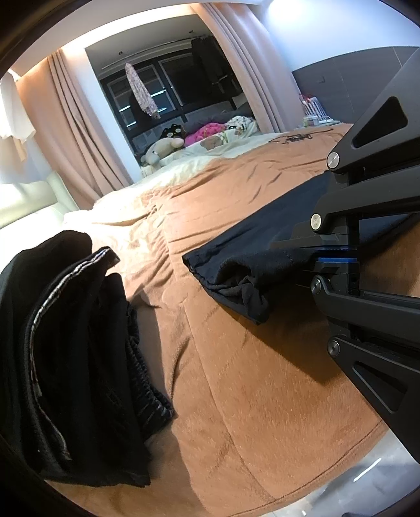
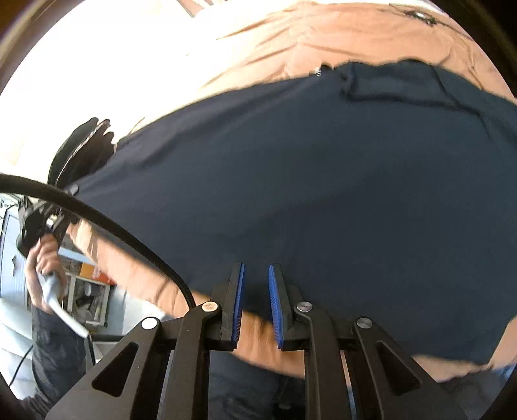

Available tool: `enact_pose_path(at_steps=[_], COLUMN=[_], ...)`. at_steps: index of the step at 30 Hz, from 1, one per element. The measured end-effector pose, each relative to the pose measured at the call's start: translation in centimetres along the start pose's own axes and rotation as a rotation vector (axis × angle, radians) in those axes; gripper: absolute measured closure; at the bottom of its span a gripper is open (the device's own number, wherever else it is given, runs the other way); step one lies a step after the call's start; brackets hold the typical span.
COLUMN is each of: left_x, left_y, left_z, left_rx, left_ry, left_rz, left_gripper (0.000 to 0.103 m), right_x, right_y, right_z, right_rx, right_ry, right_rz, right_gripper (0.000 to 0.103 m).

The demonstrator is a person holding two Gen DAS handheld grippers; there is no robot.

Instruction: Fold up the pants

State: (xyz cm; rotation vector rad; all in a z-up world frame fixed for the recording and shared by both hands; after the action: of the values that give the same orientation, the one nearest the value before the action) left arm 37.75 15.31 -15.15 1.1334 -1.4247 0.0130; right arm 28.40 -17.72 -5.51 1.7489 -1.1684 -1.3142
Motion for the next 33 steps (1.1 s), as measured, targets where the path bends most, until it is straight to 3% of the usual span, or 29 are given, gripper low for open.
enact_pose_path(at_steps=[21,33], left_x=[-2.3,-2.3], left_y=[-0.6,-0.8], left_z=[1.0,1.5], left_rx=[-0.012,-0.002], left_ry=[0.065,0.068], left_rz=[-0.053,-0.078], left_gripper=[0.101,0.101], right_x=[4.7,4.9], right_y=[-1.6,-1.9], right_z=[-15.1,-19.7], right_rx=[-0.008,-0.002], right_ry=[-0.077,-0.087], right_rz=[0.125,0.157], right_gripper=[0.09,0.09])
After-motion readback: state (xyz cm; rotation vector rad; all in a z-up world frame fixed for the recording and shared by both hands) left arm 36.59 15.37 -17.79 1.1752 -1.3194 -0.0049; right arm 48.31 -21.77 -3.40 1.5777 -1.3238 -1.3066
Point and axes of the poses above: each gripper's, at about its wrist camera, not at the fingertips, and y roughly against the way its jaws point, x to its right, z to its underside, the point moved 7 cm from there along -y, roughly the way its jaws point, and after that the axes turned 14 degrees about -x, right-handed, at the moved point
